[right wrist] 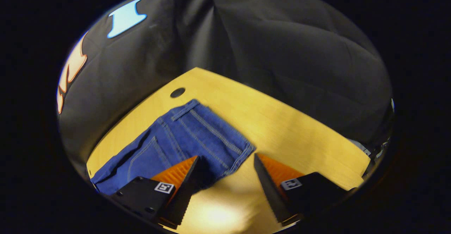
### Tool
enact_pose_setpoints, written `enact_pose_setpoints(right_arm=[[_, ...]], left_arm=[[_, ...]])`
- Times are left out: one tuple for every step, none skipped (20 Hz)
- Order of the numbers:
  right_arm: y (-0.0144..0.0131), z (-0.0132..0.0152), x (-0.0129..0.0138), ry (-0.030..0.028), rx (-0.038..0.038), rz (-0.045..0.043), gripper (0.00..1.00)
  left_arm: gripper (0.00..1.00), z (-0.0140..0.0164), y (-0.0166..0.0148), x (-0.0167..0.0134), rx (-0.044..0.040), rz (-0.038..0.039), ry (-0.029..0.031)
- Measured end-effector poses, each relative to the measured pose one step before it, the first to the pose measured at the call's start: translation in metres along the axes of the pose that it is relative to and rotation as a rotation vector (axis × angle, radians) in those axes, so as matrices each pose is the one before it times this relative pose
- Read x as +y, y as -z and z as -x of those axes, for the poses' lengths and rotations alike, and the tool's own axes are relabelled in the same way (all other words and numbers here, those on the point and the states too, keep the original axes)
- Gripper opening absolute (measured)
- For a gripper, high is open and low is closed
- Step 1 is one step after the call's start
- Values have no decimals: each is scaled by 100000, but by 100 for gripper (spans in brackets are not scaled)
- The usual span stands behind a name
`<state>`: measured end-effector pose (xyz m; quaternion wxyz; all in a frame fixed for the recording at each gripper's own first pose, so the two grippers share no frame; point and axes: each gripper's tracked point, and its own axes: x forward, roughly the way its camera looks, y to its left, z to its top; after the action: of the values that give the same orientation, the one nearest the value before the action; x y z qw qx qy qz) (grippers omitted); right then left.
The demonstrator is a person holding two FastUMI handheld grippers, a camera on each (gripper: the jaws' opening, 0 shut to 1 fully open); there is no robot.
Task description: Grasp the waist and the cuffs of the jeans and fold them to make the two legs overlap; first hold the waist and fold one-third of the jeans toward the cuffs, then hold the cuffs and fold the remaining one-third in the same direction to finish folding.
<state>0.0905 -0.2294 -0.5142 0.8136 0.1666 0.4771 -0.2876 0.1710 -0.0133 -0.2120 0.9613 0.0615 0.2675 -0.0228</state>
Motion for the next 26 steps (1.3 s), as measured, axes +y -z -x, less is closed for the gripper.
enact_pose_setpoints(right_arm=[[-565, 201, 153, -2842, -1934, 317, 68], [435, -191, 239, -2989, 1312, 2491, 47], [-483, 252, 52, -1996, -2082, 3190, 25], [-98, -291, -90, -888, -520, 2393, 14], [-238, 146, -186, -261, 220, 1652, 2], [-172, 291, -64, 112, -356, -613, 5], [-163, 76, -128, 175, 231, -874, 5], [-36, 103, 127, 231, -85, -796, 5], [-71, -16, -99, 1089, -209, 279, 2], [137, -44, 73, 1770, -753, 693, 5], [-68, -250, -96, 2582, -1018, 348, 2], [-23, 316, 237, 2193, -1602, -159, 2], [-73, 183, 241, 1551, -705, -79, 5], [90, 67, 147, 829, -742, -709, 5], [-93, 338, 371, -110, 94, -1355, 5], [-656, 270, -24, 199, -1222, -685, 5], [-996, 692, 5, -275, -2548, -14, 4], [-860, 673, 252, -680, -3470, 769, 4], [-1137, 1074, 550, -1513, -3639, 1352, 4], [-1081, 1431, 370, -1615, -3604, 1230, 4], [-1130, 1173, 511, -1927, -3153, 883, 4], [-1379, 1397, 843, -2044, -3043, 526, 1], [-1191, 1253, 759, -1937, -2196, 817, 4], [-627, 1461, 536, -2322, -2500, 256, 4], [-867, 1368, 666, -2277, -2315, 544, 4], [-949, 1608, 319, -2152, -1872, 1228, 4]], left_arm=[[95, 327, -54, -161, 122, 436, -1024], [95, 280, 41, -35, 197, 291, -1417], [95, 291, -91, -60, -378, 415, -1094], [95, 432, -80, -190, -391, 505, -875], [95, 190, -16, -292, -119, 552, -323], [95, 98, 163, -330, 262, 575, 16], [95, 6, 144, -341, 712, 243, 181], [95, 152, 136, -185, 382, -172, -154], [95, 49, -43, -103, -27, -33, -121], [95, -13, 89, -59, -111, 88, 132], [95, -29, -50, 64, -165, 259, -74], [95, -171, 74, 150, -131, 557, 39], [95, -81, 116, 90, 213, 687, 431], [95, -60, 147, 137, 373, 618, 276], [95, -118, 114, 269, 357, 533, 322], [95, -147, 59, 304, 224, 275, 82], [95, -91, 27, 517, -174, 99, -342], [95, -108, -149, 607, -390, 508, -70], [95, -207, 95, 561, 79, 735, 181], [95, -301, 237, 477, 884, 510, 482], [95, -276, 177, 583, 922, 151, 331], [95, -136, 145, 487, 374, -22, 216], [95, -235, -72, 495, 82, 160, 690], [95, -146, 6, 539, 156, 320, 994], [95, -181, -78, 458, 154, 246, 1038], [95, -150, 91, 464, 113, -6, 834]])
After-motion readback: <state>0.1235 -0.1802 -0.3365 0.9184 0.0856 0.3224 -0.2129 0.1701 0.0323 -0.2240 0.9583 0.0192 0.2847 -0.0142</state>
